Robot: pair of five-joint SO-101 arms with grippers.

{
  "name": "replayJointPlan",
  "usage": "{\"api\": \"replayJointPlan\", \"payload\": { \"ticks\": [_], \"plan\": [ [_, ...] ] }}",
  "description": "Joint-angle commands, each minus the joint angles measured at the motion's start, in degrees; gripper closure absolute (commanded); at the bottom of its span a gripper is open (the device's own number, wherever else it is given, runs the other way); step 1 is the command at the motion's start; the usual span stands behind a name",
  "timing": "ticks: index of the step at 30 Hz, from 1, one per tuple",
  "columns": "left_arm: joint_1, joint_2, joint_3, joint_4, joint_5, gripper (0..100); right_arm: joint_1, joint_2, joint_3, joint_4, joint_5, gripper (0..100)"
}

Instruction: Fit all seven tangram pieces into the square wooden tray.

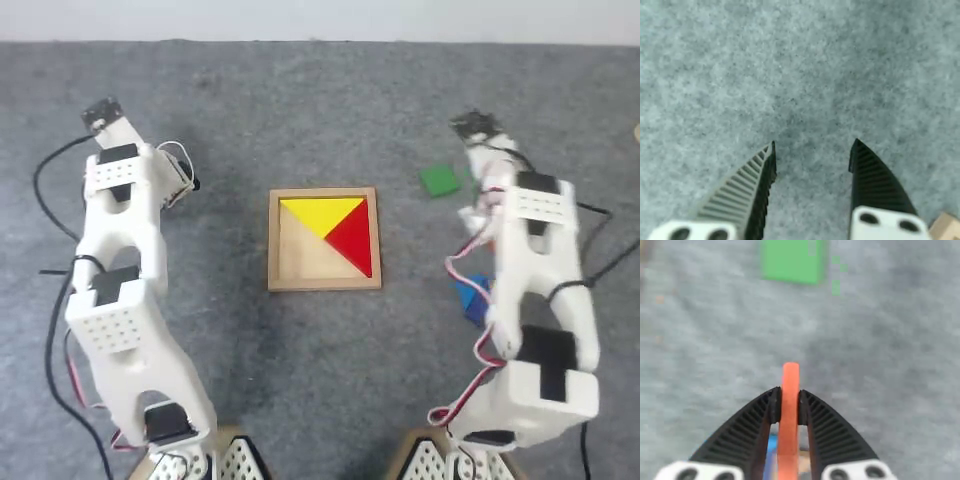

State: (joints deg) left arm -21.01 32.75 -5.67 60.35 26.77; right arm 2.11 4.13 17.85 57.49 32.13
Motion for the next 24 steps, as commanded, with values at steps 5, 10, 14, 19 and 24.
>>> {"api": "replayJointPlan", "payload": {
  "ticks": [5, 10, 14, 19, 24],
  "plan": [
    [0.53, -1.76, -0.31, -1.49, -0.79, 77, -24.4, -4.62, -3.52, -1.45, -18.46, 98.4],
    [0.53, -1.76, -0.31, -1.49, -0.79, 77, -36.44, -3.91, -3.08, -10.77, -28.22, 98.3],
    [0.53, -1.76, -0.31, -1.49, -0.79, 77, -40.13, -0.13, -3.08, -18.42, -29.98, 98.3],
    [0.53, -1.76, -0.31, -1.49, -0.79, 77, -41.01, 10.51, -3.87, -28.79, -35.25, 98.2],
    [0.62, -1.76, -0.31, -1.49, -0.79, 77, -41.36, 16.66, -7.38, -30.64, -40.7, 94.8]
  ]
}}
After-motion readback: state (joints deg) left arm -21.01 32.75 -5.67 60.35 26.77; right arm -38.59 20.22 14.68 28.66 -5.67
